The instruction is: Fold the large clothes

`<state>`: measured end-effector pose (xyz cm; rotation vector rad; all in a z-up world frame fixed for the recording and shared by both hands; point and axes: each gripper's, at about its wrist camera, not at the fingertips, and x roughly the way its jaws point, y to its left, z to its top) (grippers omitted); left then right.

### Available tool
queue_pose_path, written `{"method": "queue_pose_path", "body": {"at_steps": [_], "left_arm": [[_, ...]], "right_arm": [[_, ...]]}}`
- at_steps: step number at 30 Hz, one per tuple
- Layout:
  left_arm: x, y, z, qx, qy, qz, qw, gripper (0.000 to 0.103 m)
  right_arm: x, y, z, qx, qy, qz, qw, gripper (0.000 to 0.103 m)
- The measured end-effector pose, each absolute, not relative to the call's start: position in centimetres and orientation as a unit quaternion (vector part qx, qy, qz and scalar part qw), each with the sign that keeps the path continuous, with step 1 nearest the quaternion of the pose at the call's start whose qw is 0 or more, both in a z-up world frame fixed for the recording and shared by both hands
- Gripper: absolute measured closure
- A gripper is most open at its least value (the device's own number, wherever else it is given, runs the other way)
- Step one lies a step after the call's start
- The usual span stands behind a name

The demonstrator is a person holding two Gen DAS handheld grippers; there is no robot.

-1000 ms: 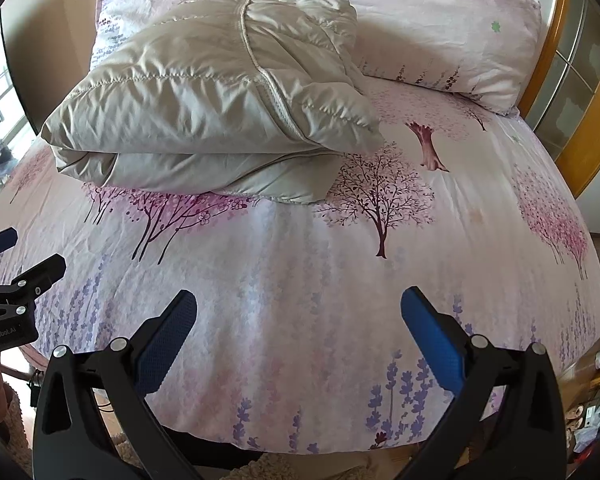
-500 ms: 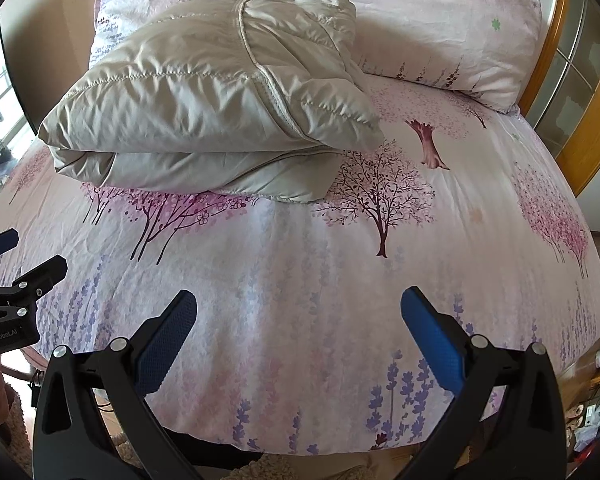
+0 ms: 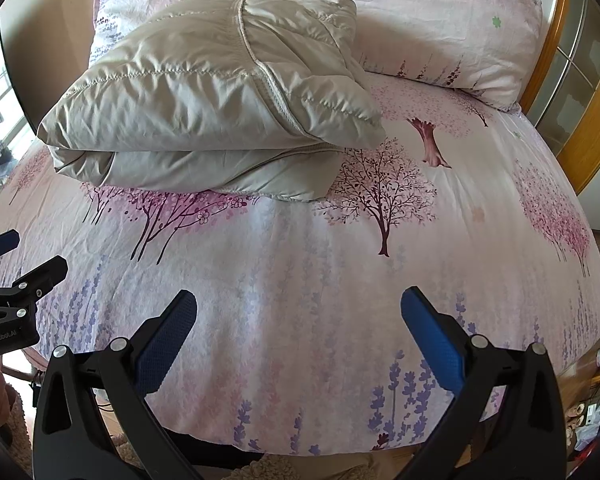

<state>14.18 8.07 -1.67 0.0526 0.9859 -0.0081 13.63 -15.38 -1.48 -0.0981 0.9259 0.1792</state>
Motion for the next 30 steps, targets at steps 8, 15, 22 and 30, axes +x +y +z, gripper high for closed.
{"method": "queue_pose_path", "body": {"at_steps": [8,15,22,30], "left_arm": [[14.21,8.11,-1.63,0.025,0.473,-0.004,0.881,0.002],[14.23,8.07,-1.69,0.026,0.473,-0.005,0.881,0.002],[14.21,8.05,-1.67,0.026,0.472,-0.005,0.881,0.002],[14.19,7.99,-1.64,0.025,0.473,-0.005,0.881,0.002]], "right_arm": [[13.63,-15.3,-1.61,-0.046,0.447,0.086,0.889,0.001],[13.67,-15.27,-1.67,-0.045,0.447,0.085,0.889,0.001],[13.71,-15.36,-1.77,-0.044,0.448,0.086,0.889,0.001],[13.77,-15.31,-1.9,-0.042,0.449,0.087,0.888,0.001]]}}
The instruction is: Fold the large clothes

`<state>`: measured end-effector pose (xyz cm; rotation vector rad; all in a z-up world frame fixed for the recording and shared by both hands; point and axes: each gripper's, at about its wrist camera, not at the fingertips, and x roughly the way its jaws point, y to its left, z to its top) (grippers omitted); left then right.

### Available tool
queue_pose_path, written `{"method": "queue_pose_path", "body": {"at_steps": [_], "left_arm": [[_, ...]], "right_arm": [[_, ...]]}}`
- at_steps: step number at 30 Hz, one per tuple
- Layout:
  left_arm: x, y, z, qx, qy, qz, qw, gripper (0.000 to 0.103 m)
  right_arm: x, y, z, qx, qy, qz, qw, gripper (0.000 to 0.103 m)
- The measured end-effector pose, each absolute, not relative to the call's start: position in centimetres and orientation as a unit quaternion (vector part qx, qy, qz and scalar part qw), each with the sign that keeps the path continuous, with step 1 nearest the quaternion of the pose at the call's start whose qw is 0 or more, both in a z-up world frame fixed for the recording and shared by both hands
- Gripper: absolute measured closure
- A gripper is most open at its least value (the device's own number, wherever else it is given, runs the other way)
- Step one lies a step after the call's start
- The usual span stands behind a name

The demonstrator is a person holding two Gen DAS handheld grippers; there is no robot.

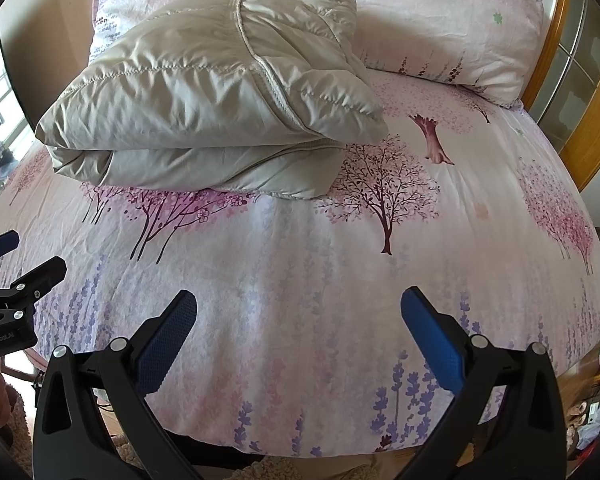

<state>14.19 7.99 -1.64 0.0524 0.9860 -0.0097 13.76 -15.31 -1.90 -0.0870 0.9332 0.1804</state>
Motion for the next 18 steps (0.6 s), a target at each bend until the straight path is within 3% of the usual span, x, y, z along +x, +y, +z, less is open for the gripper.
{"method": "queue_pose_path", "body": {"at_steps": [18], "left_arm": [[14.24,8.23,-1.65,0.019,0.47,-0.005,0.882,0.002]], "right_arm": [[13.89,-15.12,-2.16,-0.041,0.452,0.088,0.887,0.001]]}}
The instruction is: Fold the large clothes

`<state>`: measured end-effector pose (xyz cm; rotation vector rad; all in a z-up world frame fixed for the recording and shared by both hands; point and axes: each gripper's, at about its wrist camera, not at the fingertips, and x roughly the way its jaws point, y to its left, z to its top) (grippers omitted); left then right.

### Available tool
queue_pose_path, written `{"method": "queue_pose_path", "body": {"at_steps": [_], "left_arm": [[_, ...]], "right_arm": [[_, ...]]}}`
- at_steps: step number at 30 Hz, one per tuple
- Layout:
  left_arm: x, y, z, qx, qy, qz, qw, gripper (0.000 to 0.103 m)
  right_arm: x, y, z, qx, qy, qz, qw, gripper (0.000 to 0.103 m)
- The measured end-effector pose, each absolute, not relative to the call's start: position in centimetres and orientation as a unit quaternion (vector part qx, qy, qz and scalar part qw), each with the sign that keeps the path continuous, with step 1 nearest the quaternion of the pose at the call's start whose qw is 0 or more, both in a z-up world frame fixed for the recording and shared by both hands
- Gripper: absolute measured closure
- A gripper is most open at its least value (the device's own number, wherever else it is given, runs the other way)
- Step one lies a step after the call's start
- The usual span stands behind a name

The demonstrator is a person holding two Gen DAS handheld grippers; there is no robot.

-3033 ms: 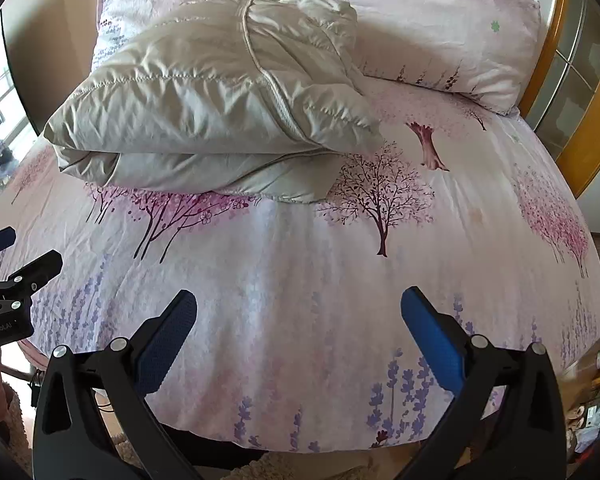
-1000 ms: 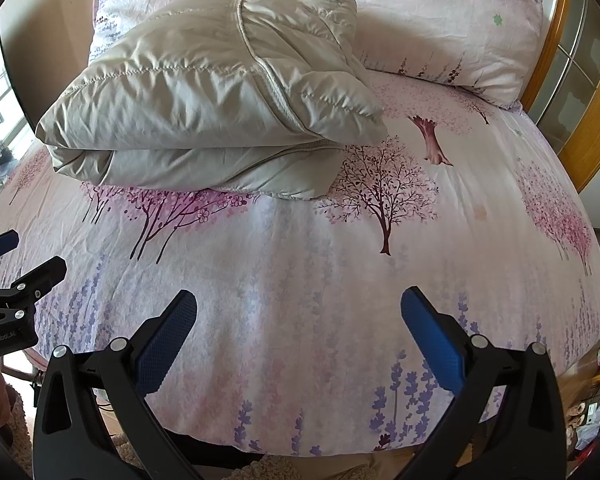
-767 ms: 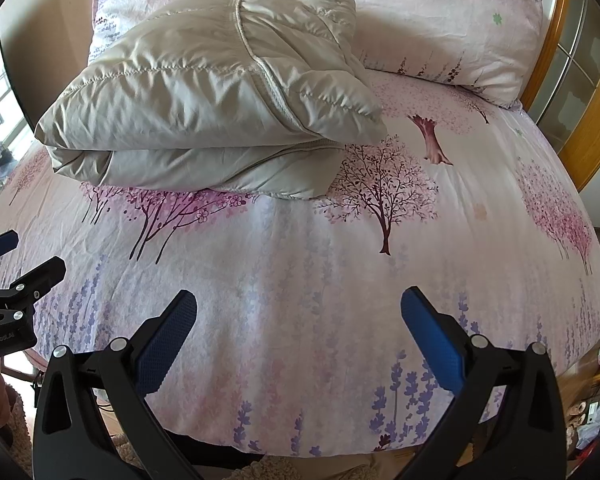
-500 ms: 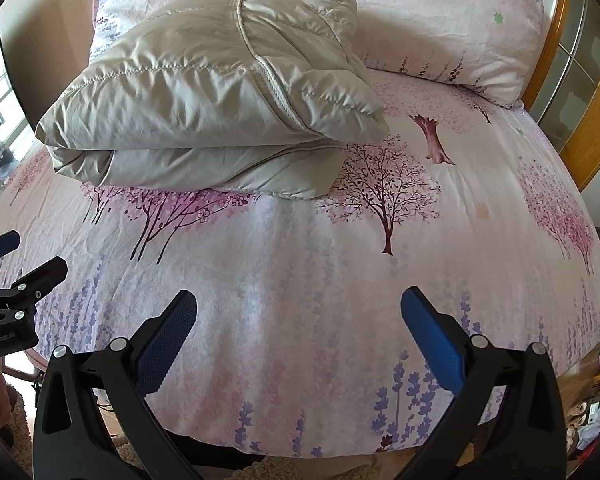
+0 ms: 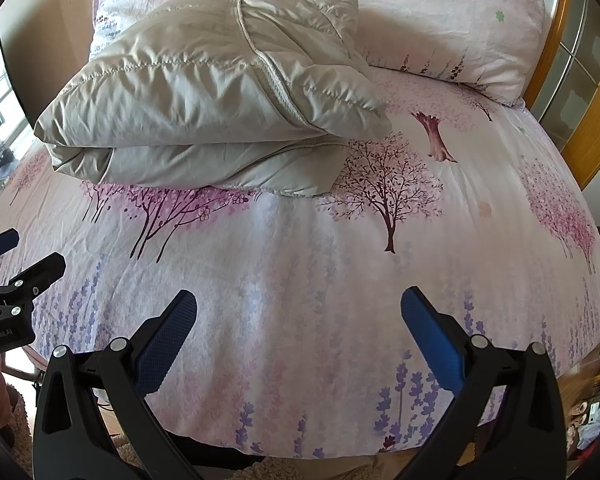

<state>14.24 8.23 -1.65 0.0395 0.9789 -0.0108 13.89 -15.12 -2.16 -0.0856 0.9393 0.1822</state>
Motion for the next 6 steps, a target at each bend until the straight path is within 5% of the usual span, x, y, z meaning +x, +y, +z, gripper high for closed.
{"method": "queue_pose_path", "body": {"at_steps": [6], "left_arm": [[14.3,8.28,-1.79,0.017,0.472,-0.007,0.881,0.002]], "right_arm": [[13.89,-15.06,-2.25,-0.041,0.452,0.088,0.887,0.001]]}}
